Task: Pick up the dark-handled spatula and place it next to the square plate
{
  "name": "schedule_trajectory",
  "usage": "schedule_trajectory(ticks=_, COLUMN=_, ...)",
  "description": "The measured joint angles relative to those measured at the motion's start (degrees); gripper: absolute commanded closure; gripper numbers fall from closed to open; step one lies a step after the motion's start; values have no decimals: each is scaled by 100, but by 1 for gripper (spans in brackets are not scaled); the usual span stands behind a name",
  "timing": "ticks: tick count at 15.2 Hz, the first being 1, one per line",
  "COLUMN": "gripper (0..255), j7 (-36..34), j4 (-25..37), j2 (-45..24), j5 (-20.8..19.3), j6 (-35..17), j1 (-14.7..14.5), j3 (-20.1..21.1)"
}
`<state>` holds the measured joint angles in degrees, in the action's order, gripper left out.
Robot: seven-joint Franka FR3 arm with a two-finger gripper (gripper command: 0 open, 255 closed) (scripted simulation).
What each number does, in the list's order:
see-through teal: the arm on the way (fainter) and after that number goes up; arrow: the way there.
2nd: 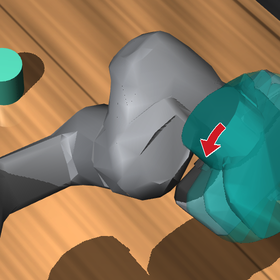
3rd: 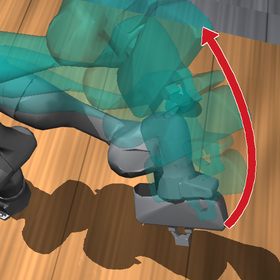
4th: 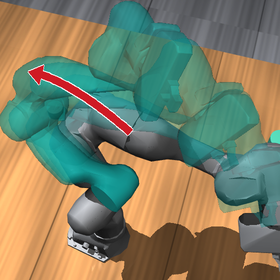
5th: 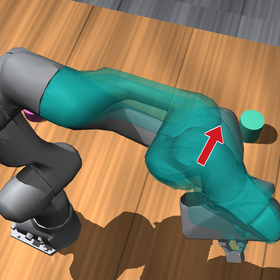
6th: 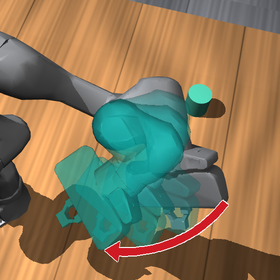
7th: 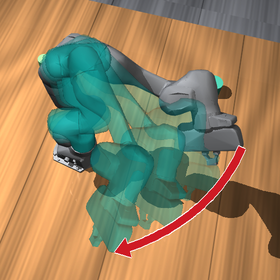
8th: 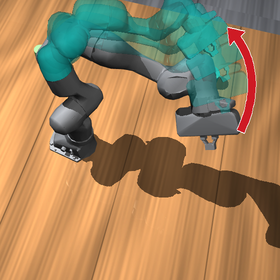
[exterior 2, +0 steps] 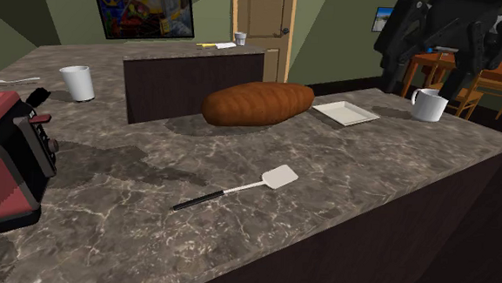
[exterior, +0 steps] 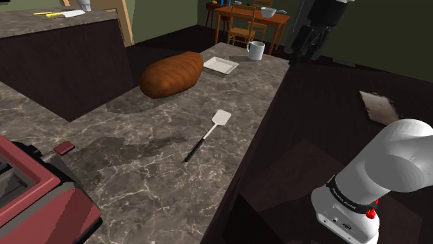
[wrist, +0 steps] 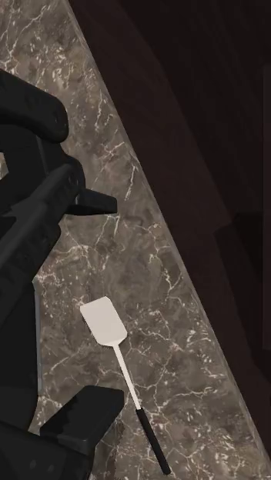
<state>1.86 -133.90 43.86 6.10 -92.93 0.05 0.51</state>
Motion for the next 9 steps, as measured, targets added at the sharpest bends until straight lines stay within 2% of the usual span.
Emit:
schedule_trajectory(ticks=3, gripper=0, j7=-382, j4=-136, j2=39, j5=115, j6=-97, j1=42, j3=203)
schedule_trajectory(ticks=9, gripper=0, j7=-2255, j4=-645, j2=-50, j5=688, j6=-709, j1=225, j3=1182)
